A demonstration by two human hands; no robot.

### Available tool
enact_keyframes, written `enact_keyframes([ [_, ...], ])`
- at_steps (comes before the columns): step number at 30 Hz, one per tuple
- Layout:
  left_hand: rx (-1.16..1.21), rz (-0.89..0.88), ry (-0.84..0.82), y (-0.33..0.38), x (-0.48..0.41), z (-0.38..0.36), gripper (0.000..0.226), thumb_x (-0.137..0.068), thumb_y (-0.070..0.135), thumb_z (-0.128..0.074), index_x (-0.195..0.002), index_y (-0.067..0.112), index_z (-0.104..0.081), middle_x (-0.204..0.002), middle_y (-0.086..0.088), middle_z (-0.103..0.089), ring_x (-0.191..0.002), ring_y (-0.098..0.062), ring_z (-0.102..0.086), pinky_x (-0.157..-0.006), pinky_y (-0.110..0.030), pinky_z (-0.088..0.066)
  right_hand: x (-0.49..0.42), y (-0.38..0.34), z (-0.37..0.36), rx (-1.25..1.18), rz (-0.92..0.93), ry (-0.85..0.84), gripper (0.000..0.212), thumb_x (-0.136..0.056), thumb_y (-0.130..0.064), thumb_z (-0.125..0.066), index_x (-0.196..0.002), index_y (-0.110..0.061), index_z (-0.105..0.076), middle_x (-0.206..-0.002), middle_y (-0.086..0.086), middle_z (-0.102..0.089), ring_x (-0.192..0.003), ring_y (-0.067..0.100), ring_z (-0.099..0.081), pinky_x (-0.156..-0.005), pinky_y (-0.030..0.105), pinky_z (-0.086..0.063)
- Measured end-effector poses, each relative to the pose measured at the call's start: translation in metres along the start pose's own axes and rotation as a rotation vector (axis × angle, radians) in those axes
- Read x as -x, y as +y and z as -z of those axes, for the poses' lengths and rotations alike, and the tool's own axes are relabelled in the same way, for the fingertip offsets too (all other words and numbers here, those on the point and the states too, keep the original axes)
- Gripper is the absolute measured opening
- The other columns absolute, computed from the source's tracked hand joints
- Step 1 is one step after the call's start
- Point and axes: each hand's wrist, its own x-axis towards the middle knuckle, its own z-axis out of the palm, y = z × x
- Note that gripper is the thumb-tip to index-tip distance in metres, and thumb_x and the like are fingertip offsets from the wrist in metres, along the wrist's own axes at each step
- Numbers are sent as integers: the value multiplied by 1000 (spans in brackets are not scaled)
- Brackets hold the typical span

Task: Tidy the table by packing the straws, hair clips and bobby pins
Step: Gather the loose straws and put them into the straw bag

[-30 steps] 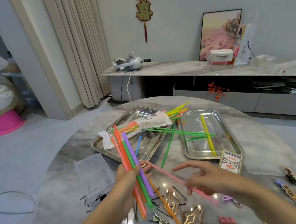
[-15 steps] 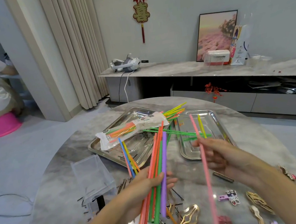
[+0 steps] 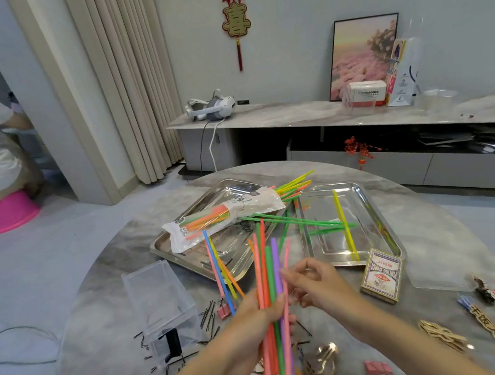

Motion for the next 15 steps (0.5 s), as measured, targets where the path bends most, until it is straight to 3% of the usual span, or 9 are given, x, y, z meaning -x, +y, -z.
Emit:
enact_keyframes([
  [5, 218, -74, 56, 27, -5, 21, 12, -91, 9, -54, -97, -1, -53, -62, -7, -57, -55, -16, -58, -57, -26, -55, -1, 13, -11, 244, 145, -9, 9, -86, -20, -68, -81, -16, -61, -76, 4, -67, -64, 11, -63, -56, 22, -46],
  [10, 364, -192, 137, 60, -5, 62, 6, -86, 9, -56, -84, 3, -57, -62, -3, -63, -56, -14, -63, -55, -25, -56, -21, 29, -37, 745, 167, 39, 8, -85, -27, -65, -79, -26, -60, -81, -6, -66, -75, 11, -62, -70, 28, -50],
  [13, 378, -205, 217, 73, 0, 81, 10, -90, 2, -51, -88, 2, -61, -61, -4, -66, -52, -12, -65, -53, -23, -57, -34, 29, -61, 787, 82, 127, 16, -85, -37, -60, -85, -20, -60, -84, -2, -64, -79, 16, -59, -63, 28, -46],
  [15, 374, -160, 217, 76, 3, 90, 15, -91, -5, -47, -91, -3, -62, -62, -7, -67, -50, -13, -65, -52, -22, -57, -45, 28, -76, 805, -7, 187, 34, -85, -50, -57, -74, -18, -56, -73, -1, -58, -68, 17, -54, -53, 28, -37],
])
